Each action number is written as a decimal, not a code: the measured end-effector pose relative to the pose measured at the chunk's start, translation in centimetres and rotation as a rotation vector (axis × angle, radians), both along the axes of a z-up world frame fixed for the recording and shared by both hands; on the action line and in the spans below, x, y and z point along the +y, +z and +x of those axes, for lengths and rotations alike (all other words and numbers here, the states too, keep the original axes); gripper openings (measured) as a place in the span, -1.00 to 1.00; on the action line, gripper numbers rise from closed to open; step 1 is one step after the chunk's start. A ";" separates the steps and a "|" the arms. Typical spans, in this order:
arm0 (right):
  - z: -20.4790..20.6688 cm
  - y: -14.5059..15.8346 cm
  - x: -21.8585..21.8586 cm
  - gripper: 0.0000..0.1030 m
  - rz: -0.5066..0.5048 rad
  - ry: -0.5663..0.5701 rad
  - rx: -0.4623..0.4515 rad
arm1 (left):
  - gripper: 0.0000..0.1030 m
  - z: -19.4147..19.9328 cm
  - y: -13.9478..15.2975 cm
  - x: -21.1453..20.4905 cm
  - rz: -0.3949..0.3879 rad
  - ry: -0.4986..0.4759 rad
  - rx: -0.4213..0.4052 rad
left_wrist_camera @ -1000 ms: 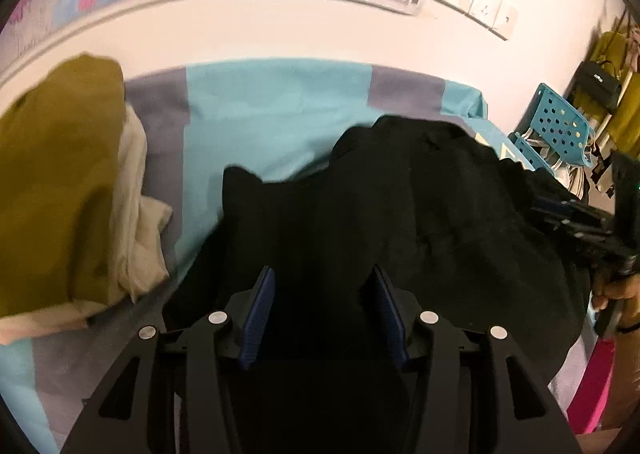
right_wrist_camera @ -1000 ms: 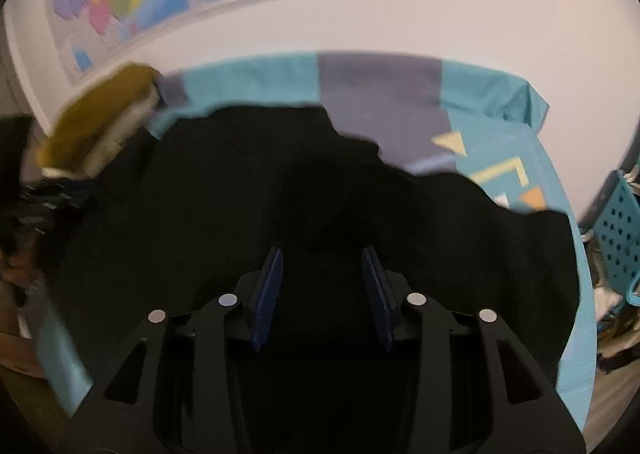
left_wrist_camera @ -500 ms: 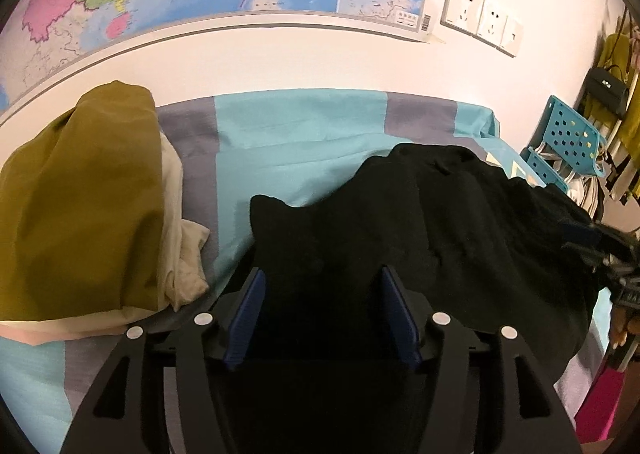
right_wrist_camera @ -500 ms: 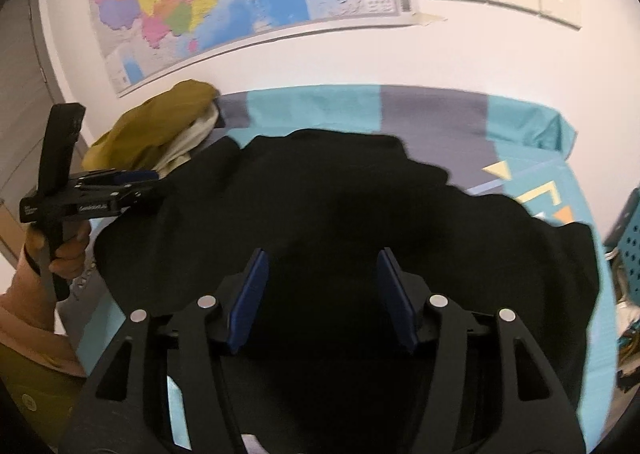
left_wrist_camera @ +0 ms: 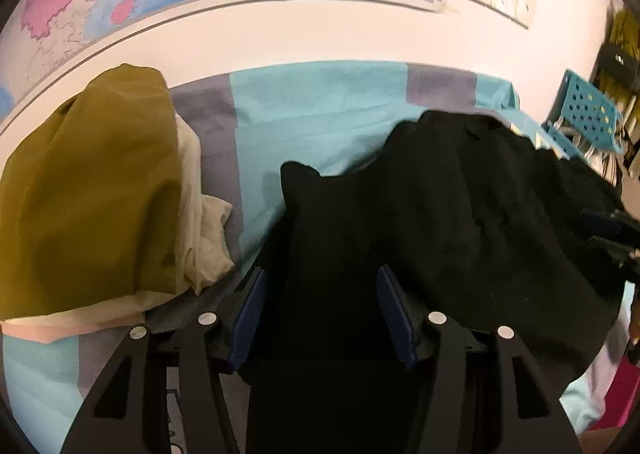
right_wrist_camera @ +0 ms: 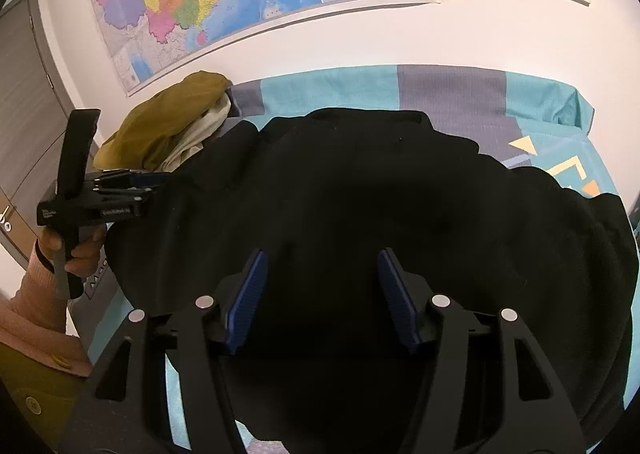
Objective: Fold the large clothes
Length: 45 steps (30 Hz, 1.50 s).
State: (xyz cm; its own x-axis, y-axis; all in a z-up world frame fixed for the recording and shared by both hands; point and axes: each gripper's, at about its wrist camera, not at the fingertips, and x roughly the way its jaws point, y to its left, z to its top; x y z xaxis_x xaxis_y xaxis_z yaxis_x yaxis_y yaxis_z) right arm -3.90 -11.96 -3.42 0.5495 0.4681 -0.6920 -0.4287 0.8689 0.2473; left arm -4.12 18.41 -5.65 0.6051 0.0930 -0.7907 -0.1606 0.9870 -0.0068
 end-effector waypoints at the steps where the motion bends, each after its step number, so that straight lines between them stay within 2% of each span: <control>1: 0.0 0.0 0.0 0.15 0.001 0.001 0.000 | 0.07 0.1 -0.1 0.0 0.000 -0.012 0.002; 2: 0.0 0.0 0.0 0.15 0.000 0.001 0.002 | 0.06 0.3 -0.2 0.0 0.002 -0.021 0.004; 3: 0.0 0.0 0.1 0.16 0.001 0.000 0.002 | -0.13 0.4 -0.4 0.2 -0.008 -0.029 0.007; 4: -0.1 0.0 0.1 0.16 0.001 0.000 0.002 | -0.37 0.5 -0.6 0.2 -0.029 -0.046 0.010; 5: 0.0 -0.1 0.0 0.16 0.001 0.000 0.002 | -0.85 0.6 -0.8 0.4 -0.037 -0.030 0.019; 6: 0.0 0.0 0.0 0.16 0.004 -0.002 0.002 | -0.87 0.5 -0.8 0.5 -0.028 -0.008 0.023; 9: -0.2 0.1 -0.1 0.16 0.009 -0.010 -0.004 | -0.88 -0.4 0.4 1.2 -0.008 0.043 -0.053; 13: -0.7 1.1 -0.6 0.17 0.026 -0.015 -0.038 | -0.88 -2.1 1.8 3.0 -0.091 0.107 -0.097; 17: -0.7 1.0 0.3 0.19 0.058 0.028 -0.039 | -0.84 -1.7 -0.5 2.4 -0.056 0.119 -0.018; 20: -0.1 -0.9 2.2 0.19 -0.006 0.054 -0.008 | -0.71 -1.4 -1.5 2.6 -0.080 0.142 0.011; 21: 0.1 -1.5 2.5 0.19 -0.031 0.053 -0.004 | -0.66 -1.5 -1.4 2.7 -0.089 0.145 0.003; 23: 0.4 -2.0 2.4 0.19 -0.015 0.043 0.010 | -0.55 -2.0 -0.8 2.9 -0.087 0.163 -0.013; 25: 0.1 -1.5 2.1 0.19 0.008 0.034 0.004 | -0.41 -3.0 0.1 2.9 -0.068 0.183 -0.043; 26: -0.2 -0.9 2.0 0.19 0.008 0.032 -0.015 | -0.27 -3.5 0.5 3.0 -0.060 0.187 -0.056; 28: -0.9 0.0 1.8 0.19 0.006 0.038 -0.042 | -0.19 -4.7 1.4 3.0 -0.100 0.178 -0.090; 31: -1.8 1.1 1.4 0.19 0.017 0.045 -0.065 | -0.14 -6.1 2.4 2.3 -0.189 0.096 -0.152; 34: -2.6 1.1 1.9 0.19 0.002 0.079 -0.064 | -0.04 -6.8 2.2 0.4 -0.155 0.015 -0.157; 36: -2.7 0.4 2.6 0.20 -0.035 0.096 -0.049 | -0.03 -6.3 0.9 -0.7 -0.119 -0.002 -0.112; 38: -2.5 -0.9 3.0 0.20 -0.068 0.092 -0.024 | -0.03 -5.9 -0.2 -0.7 -0.128 0.006 -0.084; 40: -2.3 -1.5 3.0 0.20 -0.057 0.090 -0.009 | -0.01 -5.5 -1.3 -0.3 -0.135 0.029 -0.067; 43: -2.7 -0.4 2.8 0.19 -0.052 0.071 -0.033 | -0.01 -5.6 -1.5 -0.5 -0.108 0.038 -0.069; 45: -3.7 0.7 3.3 0.23 -0.052 0.101 -0.070 | 0.01 -5.8 -1.4 -0.6 -0.096 0.053 -0.063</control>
